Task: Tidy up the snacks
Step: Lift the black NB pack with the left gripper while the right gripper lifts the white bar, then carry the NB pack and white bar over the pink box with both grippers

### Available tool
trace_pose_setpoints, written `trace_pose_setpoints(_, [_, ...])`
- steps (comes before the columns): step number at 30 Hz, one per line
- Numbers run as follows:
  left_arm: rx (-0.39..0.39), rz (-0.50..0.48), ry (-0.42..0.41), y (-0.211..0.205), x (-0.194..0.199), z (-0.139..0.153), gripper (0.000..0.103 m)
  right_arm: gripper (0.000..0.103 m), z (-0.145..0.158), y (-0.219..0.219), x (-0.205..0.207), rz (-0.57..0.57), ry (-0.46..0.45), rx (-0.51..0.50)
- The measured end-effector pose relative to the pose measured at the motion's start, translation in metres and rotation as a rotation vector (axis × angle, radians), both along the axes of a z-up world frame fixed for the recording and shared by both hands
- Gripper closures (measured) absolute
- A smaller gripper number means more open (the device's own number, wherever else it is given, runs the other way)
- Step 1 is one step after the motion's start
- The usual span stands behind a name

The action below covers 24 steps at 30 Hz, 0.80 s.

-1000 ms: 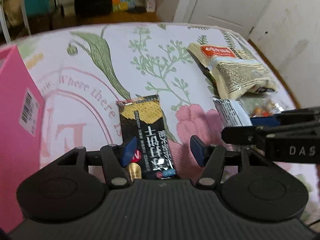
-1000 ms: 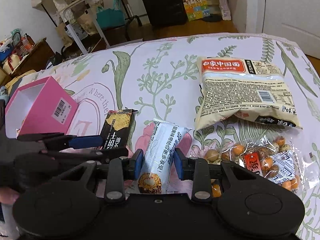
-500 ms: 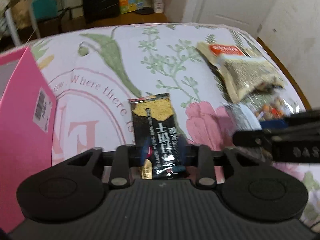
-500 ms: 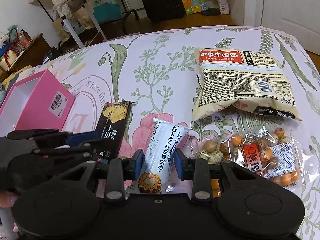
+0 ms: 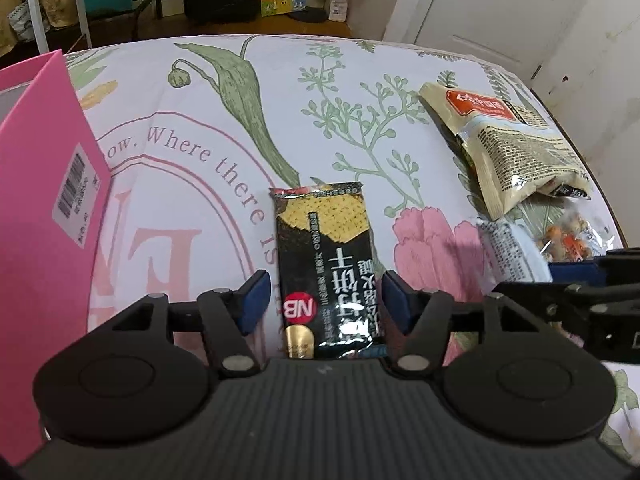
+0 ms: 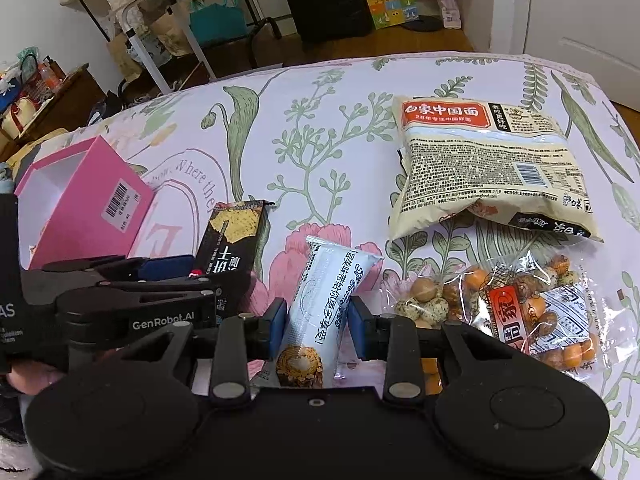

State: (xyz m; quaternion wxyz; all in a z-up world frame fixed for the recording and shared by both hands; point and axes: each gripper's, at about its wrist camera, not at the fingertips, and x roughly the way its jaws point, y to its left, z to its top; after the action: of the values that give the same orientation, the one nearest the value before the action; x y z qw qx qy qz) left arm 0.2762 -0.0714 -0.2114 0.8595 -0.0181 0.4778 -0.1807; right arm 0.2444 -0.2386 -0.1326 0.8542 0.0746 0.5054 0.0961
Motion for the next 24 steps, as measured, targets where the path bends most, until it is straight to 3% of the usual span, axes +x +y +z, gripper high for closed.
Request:
trace_pose_setpoints(5, [0.036, -0.012, -0.045, -0.007, -0.003, -0.001, 0.054, 0.065, -0.004, 0.002, 0.002, 0.015, 0.011, -0.006])
trace_pose_setpoints(13, [-0.006, -0.019, 0.04, 0.002, -0.005, 0.008, 0.054, 0.066, -0.005, 0.004, 0.003, 0.024, 0.014, -0.011])
trace_pose_setpoints(18, [0.026, -0.028, 0.042, 0.004, -0.019, 0.021, 0.054, 0.066, -0.001, 0.006, -0.004, 0.031, 0.012, -0.013])
trace_pose_setpoints(24, [0.043, -0.067, 0.087, 0.012, -0.046, 0.032, 0.054, 0.066, 0.01, 0.011, -0.027, 0.119, 0.0, -0.001])
